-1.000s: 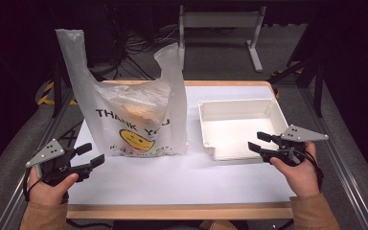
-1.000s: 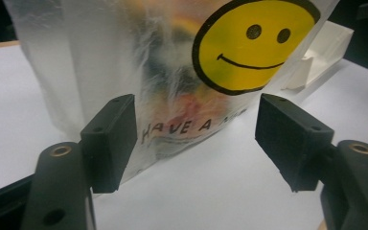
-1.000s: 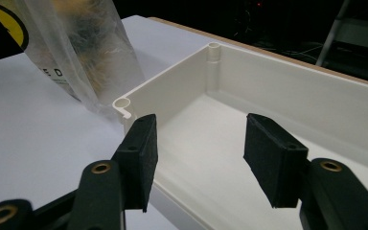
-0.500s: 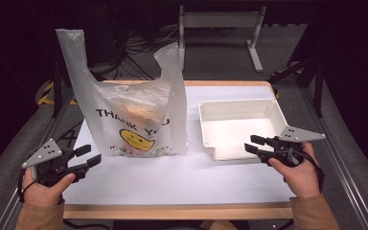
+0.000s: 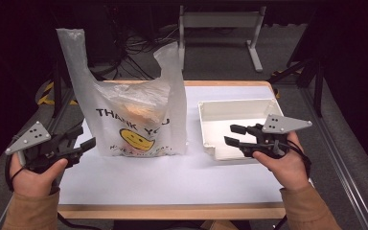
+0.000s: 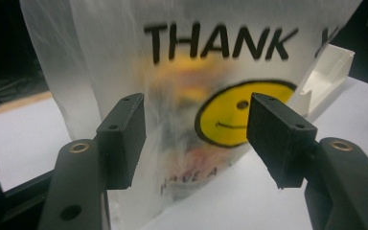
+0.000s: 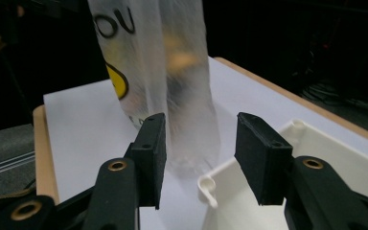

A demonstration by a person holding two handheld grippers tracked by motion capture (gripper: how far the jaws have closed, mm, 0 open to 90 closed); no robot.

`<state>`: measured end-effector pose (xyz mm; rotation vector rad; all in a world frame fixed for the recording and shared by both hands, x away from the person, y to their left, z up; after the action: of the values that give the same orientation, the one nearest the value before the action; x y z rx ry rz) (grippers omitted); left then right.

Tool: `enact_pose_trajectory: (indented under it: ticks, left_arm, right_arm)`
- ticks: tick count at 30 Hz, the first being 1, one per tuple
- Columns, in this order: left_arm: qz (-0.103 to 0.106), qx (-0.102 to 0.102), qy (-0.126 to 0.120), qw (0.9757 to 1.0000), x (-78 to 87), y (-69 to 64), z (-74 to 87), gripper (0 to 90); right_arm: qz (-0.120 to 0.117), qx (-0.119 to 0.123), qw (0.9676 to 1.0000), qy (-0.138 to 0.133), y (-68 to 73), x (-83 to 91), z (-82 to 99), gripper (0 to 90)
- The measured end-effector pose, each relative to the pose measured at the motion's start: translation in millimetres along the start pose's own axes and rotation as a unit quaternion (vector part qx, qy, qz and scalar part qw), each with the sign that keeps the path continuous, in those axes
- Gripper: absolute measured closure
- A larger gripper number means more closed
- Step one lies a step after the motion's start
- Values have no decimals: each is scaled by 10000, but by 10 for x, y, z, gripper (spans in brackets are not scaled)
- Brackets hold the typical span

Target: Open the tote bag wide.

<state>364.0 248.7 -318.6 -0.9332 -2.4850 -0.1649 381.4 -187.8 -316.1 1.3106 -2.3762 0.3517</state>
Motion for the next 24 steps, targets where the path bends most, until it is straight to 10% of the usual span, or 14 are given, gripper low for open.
enact_pose_trajectory:
  ticks: [13, 24]
  left_arm:
    - [86, 90, -410, 9991, 135, 226, -326, 409]
    - [298, -403, -495, 9975, 218, -106, -694, 473]
  right_arm:
    - [-378, 517, 9976, -270, 203, -260, -685, 488]
    - [-710, 1045, 9911, -412, 706, -352, -1359, 618]
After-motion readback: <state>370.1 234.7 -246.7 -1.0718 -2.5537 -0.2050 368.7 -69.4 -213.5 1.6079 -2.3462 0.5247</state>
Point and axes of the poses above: each handheld gripper's, and its own axes: x roughly backward along the jaws, z roughly out of its underside, y roughly to its left, the point moved 7 cm from there along -x, roughly forward along the jaws, and after that the axes turned 8 degrees about y, right-handed, at the moved point
